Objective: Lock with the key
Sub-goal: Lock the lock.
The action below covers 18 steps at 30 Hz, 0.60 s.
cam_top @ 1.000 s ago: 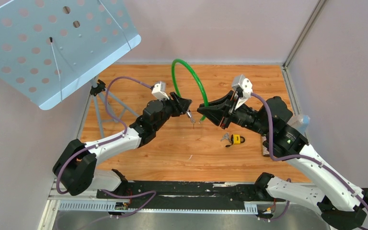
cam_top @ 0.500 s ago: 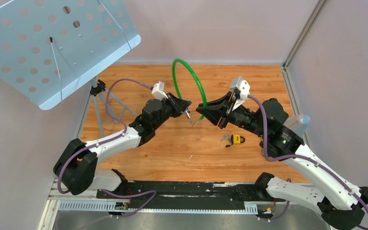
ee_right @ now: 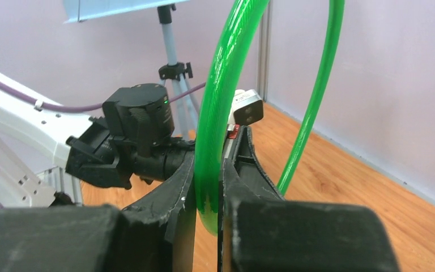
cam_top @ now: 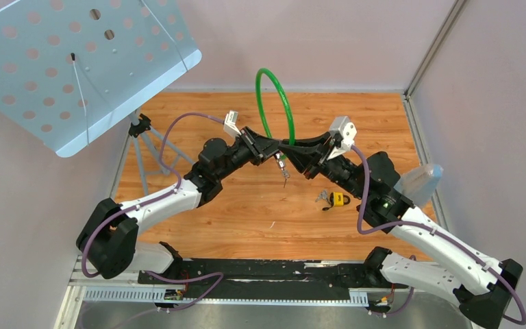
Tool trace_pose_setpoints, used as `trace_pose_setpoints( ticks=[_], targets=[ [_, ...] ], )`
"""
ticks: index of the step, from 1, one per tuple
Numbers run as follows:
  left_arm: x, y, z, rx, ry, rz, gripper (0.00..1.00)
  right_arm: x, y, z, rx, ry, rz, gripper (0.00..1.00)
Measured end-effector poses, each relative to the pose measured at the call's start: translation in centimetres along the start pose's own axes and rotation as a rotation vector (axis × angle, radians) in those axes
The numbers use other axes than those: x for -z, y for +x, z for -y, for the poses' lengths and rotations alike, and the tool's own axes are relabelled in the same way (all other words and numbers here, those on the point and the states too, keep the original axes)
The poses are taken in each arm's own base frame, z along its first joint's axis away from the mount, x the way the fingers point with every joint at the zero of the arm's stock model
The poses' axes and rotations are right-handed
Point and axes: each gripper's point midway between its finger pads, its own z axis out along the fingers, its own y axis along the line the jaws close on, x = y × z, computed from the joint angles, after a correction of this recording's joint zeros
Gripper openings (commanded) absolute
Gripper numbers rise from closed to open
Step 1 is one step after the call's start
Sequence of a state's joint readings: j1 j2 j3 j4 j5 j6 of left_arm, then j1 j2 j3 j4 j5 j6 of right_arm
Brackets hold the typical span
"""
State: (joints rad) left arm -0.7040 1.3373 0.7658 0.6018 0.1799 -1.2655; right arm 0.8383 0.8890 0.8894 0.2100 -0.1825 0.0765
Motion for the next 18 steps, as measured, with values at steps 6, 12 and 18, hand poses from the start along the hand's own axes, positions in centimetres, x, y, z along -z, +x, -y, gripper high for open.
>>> trace_pose_setpoints(
  ticks=[6, 12, 18],
  targets=[
    [0.3, 0.1, 3.0, 0.032, 0.120, -0.025, 0.00, 0.0, -0.9, 1.4, 0.008, 0.076, 0.082, 0.00],
    [0.5, -0.3, 4.7, 0.028, 0.191, -0.018, 0.00, 0.0, -1.4, 1.9, -0.002, 0.108, 0.101, 0.00],
    [0.7, -0.6, 5.5, 0.027, 0.226, -0.006, 0.00, 0.0, -1.6, 2.1, -0.018, 0.121, 0.103, 0.00]
  ],
)
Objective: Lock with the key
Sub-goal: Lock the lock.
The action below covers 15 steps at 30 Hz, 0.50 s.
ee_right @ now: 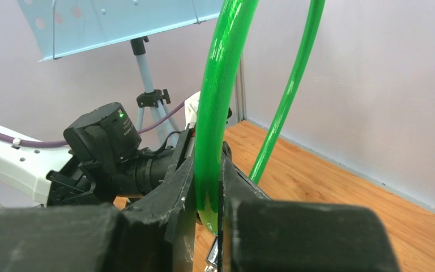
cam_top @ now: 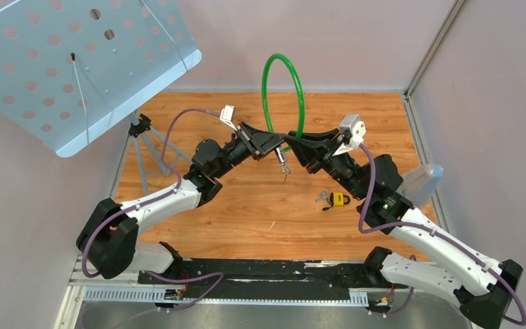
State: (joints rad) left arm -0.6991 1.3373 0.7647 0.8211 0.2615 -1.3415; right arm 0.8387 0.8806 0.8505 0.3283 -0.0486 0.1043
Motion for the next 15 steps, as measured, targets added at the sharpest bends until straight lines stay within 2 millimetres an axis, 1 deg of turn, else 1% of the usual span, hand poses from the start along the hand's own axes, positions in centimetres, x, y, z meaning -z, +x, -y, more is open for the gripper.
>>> trace_pose_setpoints(
  ticks=[5, 10, 15],
  targets=[
    [0.0, -0.2, 1.2, -0.007, 0.054, 0.010, 0.00, 0.0, 0.0, 0.4, -0.003, 0.026, -0.007, 0.00],
    [-0.2, -0.2, 1.5, -0.011, 0.091, 0.007, 0.00, -0.3, 0.0, 0.6, -0.008, 0.041, -0.015, 0.00],
    [-0.3, -0.3, 1.4, -0.007, 0.098, 0.007, 0.00, -1.3, 1.2, 0.6, -0.008, 0.029, -0.054, 0.00]
  ],
)
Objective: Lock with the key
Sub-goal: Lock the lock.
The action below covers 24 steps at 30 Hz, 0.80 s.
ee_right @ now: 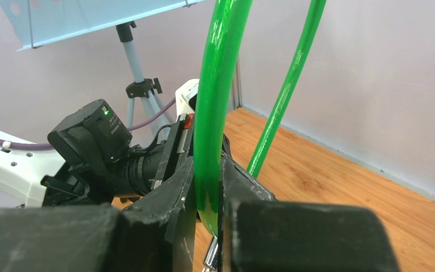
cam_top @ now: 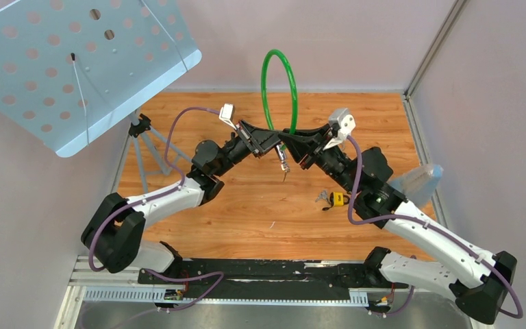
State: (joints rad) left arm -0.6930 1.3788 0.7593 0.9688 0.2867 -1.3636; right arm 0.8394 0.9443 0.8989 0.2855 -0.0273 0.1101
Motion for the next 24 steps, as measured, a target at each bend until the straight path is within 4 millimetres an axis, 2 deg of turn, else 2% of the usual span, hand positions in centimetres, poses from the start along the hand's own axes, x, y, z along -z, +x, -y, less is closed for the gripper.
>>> trace_pose_setpoints(
  ticks=[16, 24],
  targets=[
    [0.4, -0.5, -1.9, 0.001, -0.099, 0.016, 0.00, -1.0, 2.3, 0.3, 0.052, -0.016, -0.035, 0.00],
    [0.9, -1.2, -4.6, -0.001, -0.212, 0.040, 0.00, -2.3, 4.9, 1.4, 0.066, 0.021, -0.084, 0.00]
  ],
)
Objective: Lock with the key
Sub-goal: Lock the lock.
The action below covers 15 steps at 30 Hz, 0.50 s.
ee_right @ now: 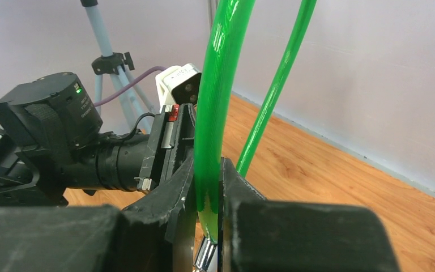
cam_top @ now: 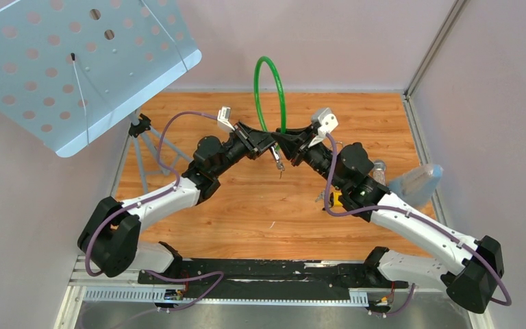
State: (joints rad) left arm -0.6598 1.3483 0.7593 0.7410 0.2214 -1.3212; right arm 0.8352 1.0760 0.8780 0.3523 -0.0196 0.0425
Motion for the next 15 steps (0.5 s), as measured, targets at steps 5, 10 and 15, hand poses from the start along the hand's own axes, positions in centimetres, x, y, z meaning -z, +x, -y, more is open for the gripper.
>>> trace_pose_setpoints(
  ticks=[5, 10, 15],
  targets=[
    [0.0, -0.2, -0.7, 0.013, -0.033, 0.014, 0.00, -0.2, 0.4, 0.6, -0.017, 0.034, -0.007, 0.01],
    [0.3, -0.1, -0.6, 0.048, -0.026, 0.022, 0.00, 0.3, -0.1, 1.0, -0.067, 0.062, -0.002, 0.13],
    [0.9, 0.0, -0.3, 0.078, -0.024, 0.040, 0.00, 1.0, -0.1, 1.3, -0.126, 0.076, -0.019, 0.24]
  ],
)
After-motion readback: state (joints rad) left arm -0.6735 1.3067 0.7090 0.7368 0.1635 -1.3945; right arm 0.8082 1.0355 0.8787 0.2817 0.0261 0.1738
